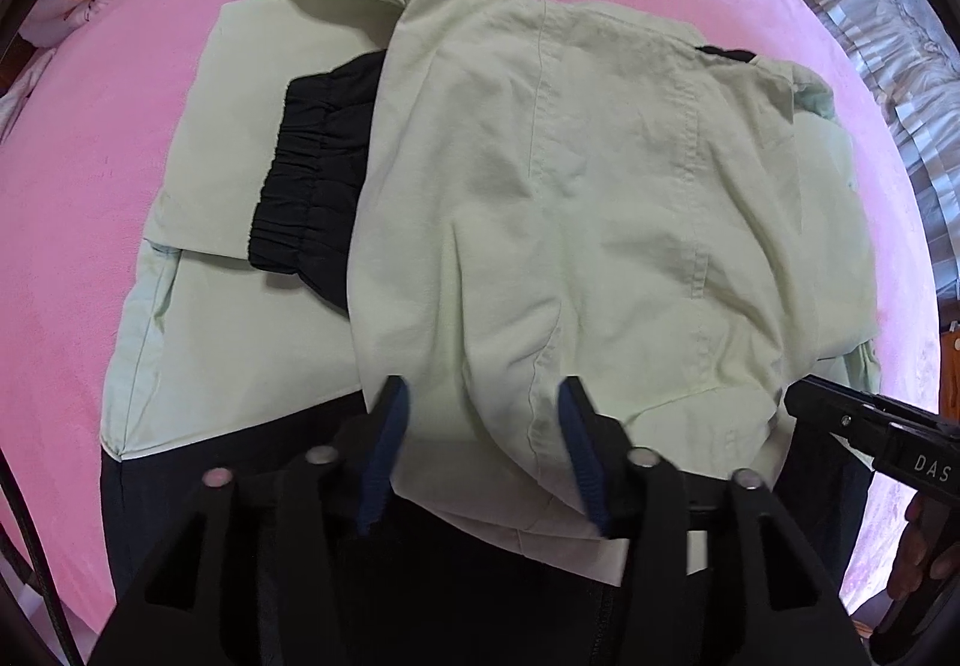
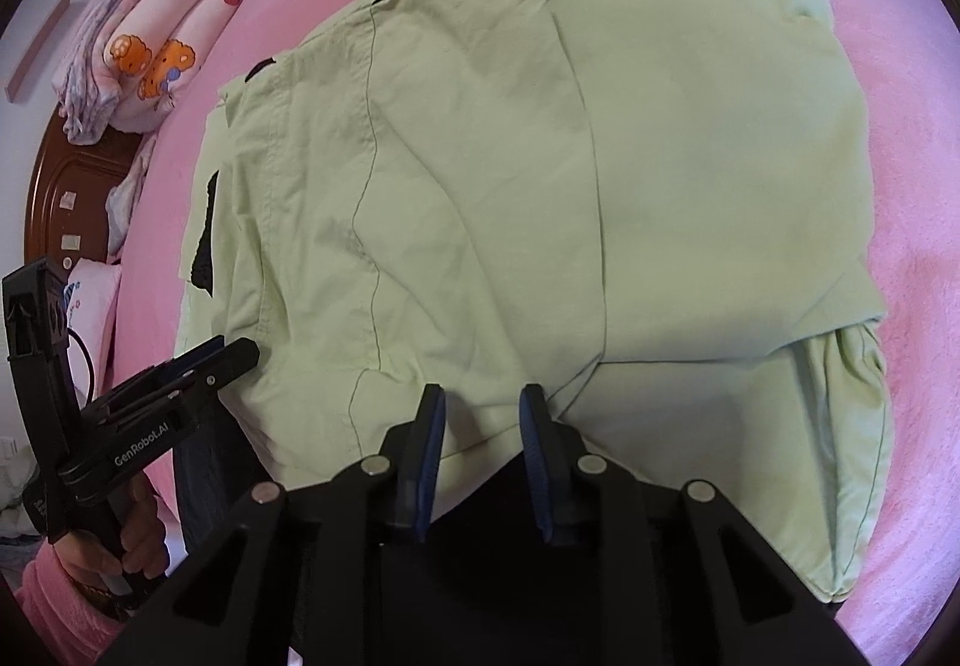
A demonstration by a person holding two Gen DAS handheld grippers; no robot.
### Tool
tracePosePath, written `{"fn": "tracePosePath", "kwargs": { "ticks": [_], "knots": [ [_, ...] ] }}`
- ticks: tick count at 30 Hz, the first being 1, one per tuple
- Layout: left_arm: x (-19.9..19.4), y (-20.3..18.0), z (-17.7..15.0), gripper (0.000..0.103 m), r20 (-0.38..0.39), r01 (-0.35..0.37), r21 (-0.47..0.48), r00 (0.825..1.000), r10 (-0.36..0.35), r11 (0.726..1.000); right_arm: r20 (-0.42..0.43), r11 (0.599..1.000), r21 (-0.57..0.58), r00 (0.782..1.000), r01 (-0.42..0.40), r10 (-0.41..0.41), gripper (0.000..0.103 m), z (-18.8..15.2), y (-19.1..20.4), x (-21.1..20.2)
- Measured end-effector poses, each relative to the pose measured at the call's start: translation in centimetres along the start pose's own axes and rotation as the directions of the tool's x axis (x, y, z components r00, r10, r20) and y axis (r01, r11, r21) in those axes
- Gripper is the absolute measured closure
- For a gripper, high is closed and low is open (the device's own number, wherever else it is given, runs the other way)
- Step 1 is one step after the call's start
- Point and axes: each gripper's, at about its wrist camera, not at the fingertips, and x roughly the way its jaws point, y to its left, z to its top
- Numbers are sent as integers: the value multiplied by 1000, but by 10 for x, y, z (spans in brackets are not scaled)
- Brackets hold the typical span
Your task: Fold large clothes
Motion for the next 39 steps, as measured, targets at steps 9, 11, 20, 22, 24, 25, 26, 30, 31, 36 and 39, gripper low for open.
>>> {"fn": "tracePosePath", "kwargs": {
  "ticks": [9, 11, 20, 22, 24, 25, 26, 30, 31, 36, 39],
  "knots": [
    [-57, 1, -20, 21, 98, 28, 11, 995, -29, 1000, 155, 1000, 25, 988, 8, -12, 38, -21, 13, -36],
    [-76, 5, -30, 21, 127, 27, 26, 991, -30, 999, 198, 999, 32, 980, 3, -10, 32, -28, 20, -51],
    [-166, 50, -90, 21, 194, 44, 30, 980, -49, 999, 342, 996, 72, 937, 45, -67, 30, -91, 62, -114],
    [-184, 60, -107, 21, 211, 33, 41, 977, -41, 999, 367, 994, 93, 927, 54, -84, 30, -112, 70, -127],
    [-201, 72, -123, 21, 222, 26, 48, 974, -36, 998, 391, 991, 104, 913, 81, -115, 30, -132, 80, -139],
    [-210, 79, -132, 21, 226, 20, 49, 974, -31, 999, 404, 989, 107, 904, 101, -136, 30, -143, 84, -146],
    [-218, 86, -140, 21, 229, 14, 51, 973, -25, 999, 416, 987, 111, 896, 119, -154, 30, -153, 88, -152],
    [-237, 110, -165, 21, 225, 1, 43, 974, -11, 999, 447, 979, 164, 876, 117, -180, 30, -191, 93, -173],
    [-240, 116, -171, 21, 220, -3, 34, 976, -5, 999, 449, 977, 181, 874, 113, -184, 30, -199, 92, -178],
    [-232, 144, -192, 21, 182, -24, -32, 983, 29, 999, 440, 954, 242, 856, 176, -270, 30, -239, 80, -191],
    [-220, 157, -202, 21, 152, -49, -73, 987, 59, 996, 410, 940, 275, 860, 202, -305, 30, -256, 62, -191]
  ]
}}
